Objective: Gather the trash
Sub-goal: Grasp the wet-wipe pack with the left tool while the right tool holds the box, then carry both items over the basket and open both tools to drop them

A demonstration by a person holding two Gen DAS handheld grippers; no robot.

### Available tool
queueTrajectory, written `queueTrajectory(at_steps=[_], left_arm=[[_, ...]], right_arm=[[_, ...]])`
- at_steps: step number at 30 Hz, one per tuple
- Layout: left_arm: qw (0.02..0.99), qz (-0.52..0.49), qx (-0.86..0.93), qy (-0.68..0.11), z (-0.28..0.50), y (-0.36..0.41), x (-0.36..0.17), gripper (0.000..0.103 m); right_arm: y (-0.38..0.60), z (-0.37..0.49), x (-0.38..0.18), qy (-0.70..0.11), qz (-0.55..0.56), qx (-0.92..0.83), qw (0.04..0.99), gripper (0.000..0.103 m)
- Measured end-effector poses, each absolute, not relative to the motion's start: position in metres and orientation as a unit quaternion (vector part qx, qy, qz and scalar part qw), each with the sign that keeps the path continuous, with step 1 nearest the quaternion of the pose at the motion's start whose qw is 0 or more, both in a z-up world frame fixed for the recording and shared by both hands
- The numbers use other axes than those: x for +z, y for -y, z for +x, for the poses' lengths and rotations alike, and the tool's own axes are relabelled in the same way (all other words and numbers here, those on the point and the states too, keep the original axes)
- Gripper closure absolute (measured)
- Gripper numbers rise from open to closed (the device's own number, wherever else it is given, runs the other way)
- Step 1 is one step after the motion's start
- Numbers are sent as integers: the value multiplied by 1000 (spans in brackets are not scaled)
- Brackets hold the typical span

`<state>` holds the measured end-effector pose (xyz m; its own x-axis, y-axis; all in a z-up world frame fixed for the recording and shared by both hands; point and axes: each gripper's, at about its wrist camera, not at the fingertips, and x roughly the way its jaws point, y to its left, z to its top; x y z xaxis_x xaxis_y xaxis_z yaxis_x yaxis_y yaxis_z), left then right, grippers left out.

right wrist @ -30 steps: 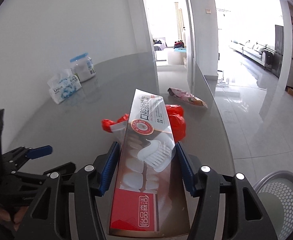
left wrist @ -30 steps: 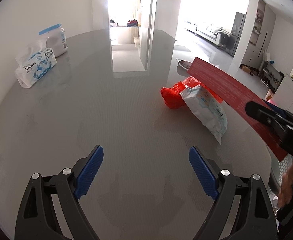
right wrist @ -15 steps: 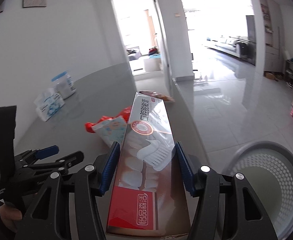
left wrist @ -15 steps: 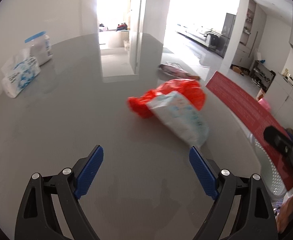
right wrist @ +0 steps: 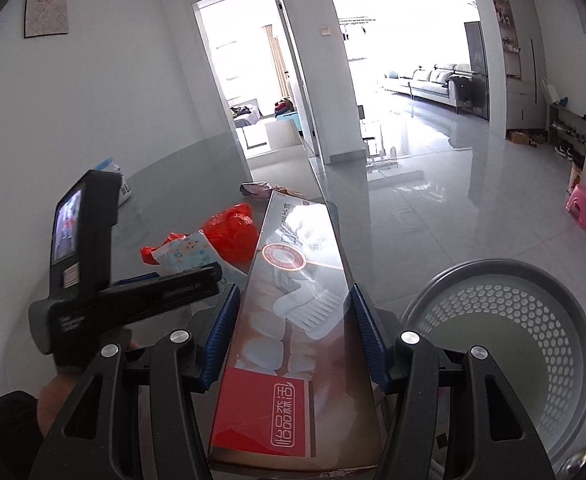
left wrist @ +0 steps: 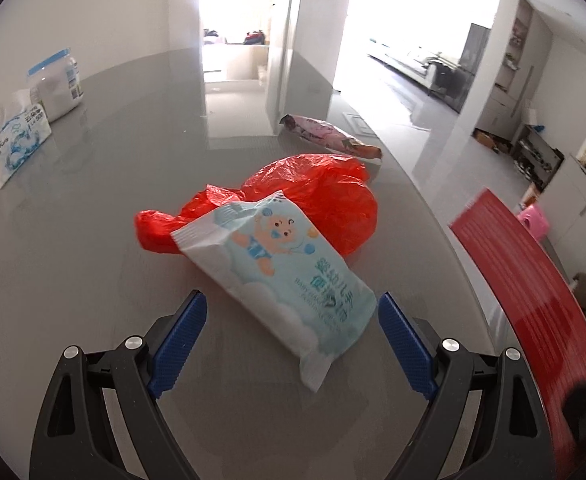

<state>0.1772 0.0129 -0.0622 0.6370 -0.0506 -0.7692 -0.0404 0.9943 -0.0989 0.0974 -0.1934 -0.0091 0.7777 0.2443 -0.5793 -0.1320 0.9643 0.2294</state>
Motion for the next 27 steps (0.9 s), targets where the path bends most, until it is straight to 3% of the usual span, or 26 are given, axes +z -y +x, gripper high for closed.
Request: queueTrajectory(at_steps=[2, 7, 12, 27], left_arm=[[900, -55, 5, -432, 183, -11, -66, 18], [895, -60, 11, -442, 184, -13, -74, 51], [900, -66, 4, -430, 168, -28, -70, 69], [924, 4, -39, -380, 101, -42, -29, 76]], right_arm=[[196, 97, -10, -320, 92, 103, 937, 48], [200, 96, -11, -319, 97, 105, 937, 48], [197, 99, -11, -321, 98, 105, 936, 48], [197, 81, -16, -314, 111, 102, 937, 48]])
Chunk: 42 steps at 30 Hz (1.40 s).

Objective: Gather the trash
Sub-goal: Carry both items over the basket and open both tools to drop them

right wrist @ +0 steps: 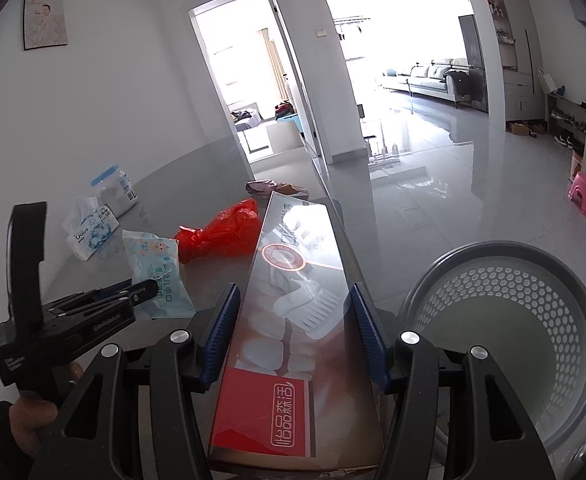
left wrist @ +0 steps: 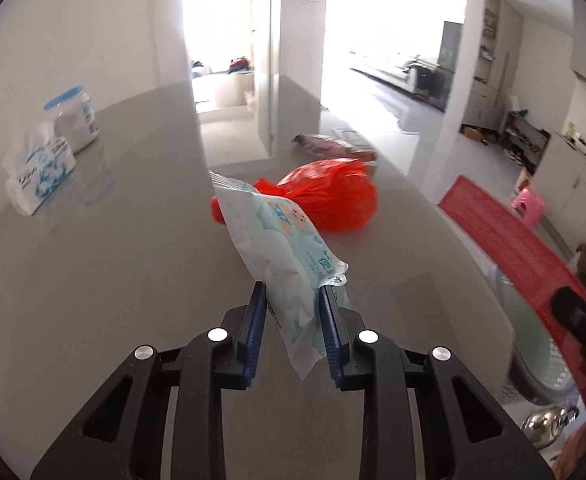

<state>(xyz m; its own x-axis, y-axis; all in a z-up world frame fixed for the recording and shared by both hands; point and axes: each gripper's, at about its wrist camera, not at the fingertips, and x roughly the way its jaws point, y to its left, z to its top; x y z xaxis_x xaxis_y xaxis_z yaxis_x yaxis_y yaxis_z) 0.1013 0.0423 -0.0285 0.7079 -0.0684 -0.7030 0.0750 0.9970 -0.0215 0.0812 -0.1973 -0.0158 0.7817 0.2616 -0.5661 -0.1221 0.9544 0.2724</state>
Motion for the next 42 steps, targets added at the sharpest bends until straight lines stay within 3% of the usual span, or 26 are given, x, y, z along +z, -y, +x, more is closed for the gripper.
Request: queueTrajectory(at_steps=[16, 28, 42], left_arm=[[916, 57, -176, -356, 65, 58, -12, 77], [881, 110, -281, -365, 56, 155, -30, 77], [852, 146, -317, -390, 62, 198, -58, 77]], right_arm=[[254, 23, -16, -301, 140, 16, 943, 48], [320, -25, -29, -309, 169, -91, 932, 48], [337, -34, -51, -330, 187, -126, 917, 48]])
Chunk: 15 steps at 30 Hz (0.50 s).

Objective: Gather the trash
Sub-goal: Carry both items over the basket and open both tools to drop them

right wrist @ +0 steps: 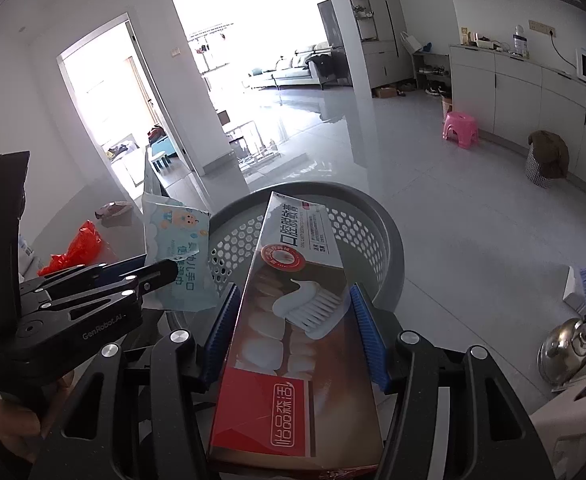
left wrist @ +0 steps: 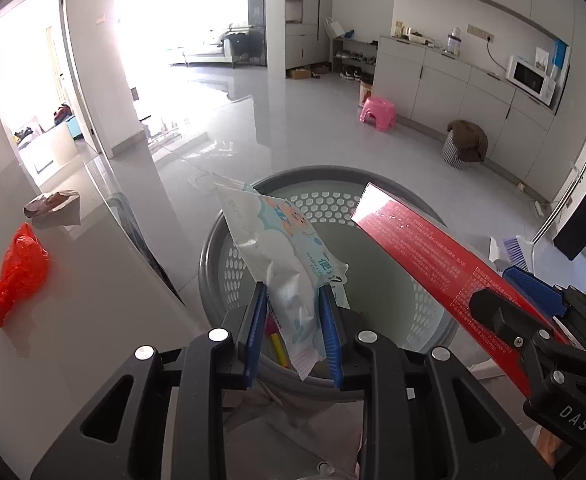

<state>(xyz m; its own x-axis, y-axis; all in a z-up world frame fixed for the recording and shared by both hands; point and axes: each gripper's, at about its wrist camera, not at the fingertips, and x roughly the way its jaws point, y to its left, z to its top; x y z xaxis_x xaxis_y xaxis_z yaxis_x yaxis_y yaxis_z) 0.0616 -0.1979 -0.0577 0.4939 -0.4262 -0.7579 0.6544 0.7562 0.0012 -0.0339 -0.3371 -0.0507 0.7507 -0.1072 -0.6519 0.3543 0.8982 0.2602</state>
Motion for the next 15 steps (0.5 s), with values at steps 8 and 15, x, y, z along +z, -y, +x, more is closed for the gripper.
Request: queueTrajectory(at_steps=[8, 15], left_arm=[[848, 149, -312, -402, 73, 203, -59, 76], [847, 146, -304, -411, 79, 205, -62, 73]], right_arm=[[340, -22, -57, -342, 197, -119, 911, 48], [341, -16, -59, -345, 198, -118, 910, 48]])
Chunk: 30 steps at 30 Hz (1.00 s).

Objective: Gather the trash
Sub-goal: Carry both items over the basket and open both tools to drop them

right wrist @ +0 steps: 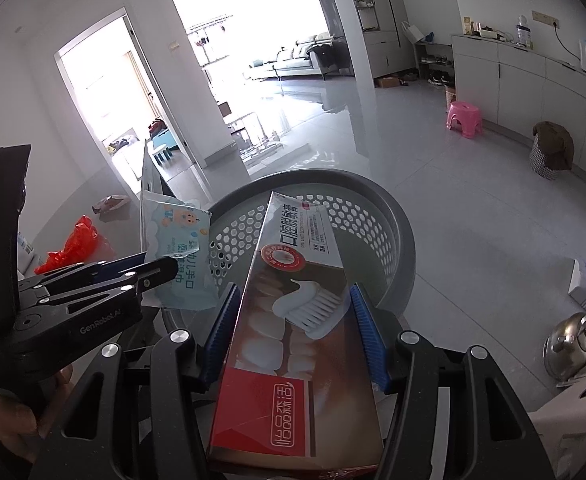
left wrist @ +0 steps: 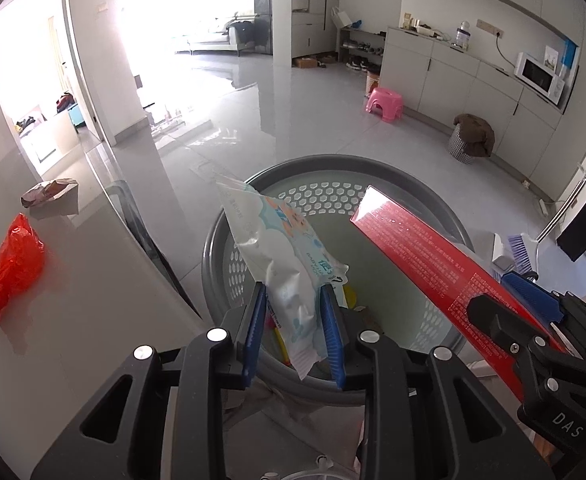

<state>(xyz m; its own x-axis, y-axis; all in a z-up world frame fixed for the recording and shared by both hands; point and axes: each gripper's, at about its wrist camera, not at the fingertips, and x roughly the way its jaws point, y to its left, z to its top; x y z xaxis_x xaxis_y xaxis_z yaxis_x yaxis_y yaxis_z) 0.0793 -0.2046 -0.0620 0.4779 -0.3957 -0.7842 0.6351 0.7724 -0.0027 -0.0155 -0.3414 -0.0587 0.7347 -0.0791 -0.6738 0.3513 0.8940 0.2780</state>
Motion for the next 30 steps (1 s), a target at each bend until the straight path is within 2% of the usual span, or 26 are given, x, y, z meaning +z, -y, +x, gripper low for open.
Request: queueTrajectory(at_steps=[4, 8, 10, 12, 28, 30], left_arm=[[850, 144, -300, -408, 79, 203, -62, 68], [855, 139, -295, -403, 79, 199, -59, 43], [858, 135, -294, -399, 79, 195, -58, 41], [858, 133, -293, -400, 79, 193, -57, 40], [869, 124, -279, -390, 70, 171, -51, 35], [873, 124, -272, -385, 68, 167, -48, 29]], right_arm=[[343, -15, -60, -346, 202, -121, 908, 48], [345, -16, -58, -345, 205, -123, 908, 48], [345, -16, -57, -340, 209, -123, 908, 39], [344, -19, -56, -334, 208, -126, 911, 35], [336, -25, -51, -328, 205, -123, 914, 32], [334, -25, -51, -328, 206, -122, 914, 32]])
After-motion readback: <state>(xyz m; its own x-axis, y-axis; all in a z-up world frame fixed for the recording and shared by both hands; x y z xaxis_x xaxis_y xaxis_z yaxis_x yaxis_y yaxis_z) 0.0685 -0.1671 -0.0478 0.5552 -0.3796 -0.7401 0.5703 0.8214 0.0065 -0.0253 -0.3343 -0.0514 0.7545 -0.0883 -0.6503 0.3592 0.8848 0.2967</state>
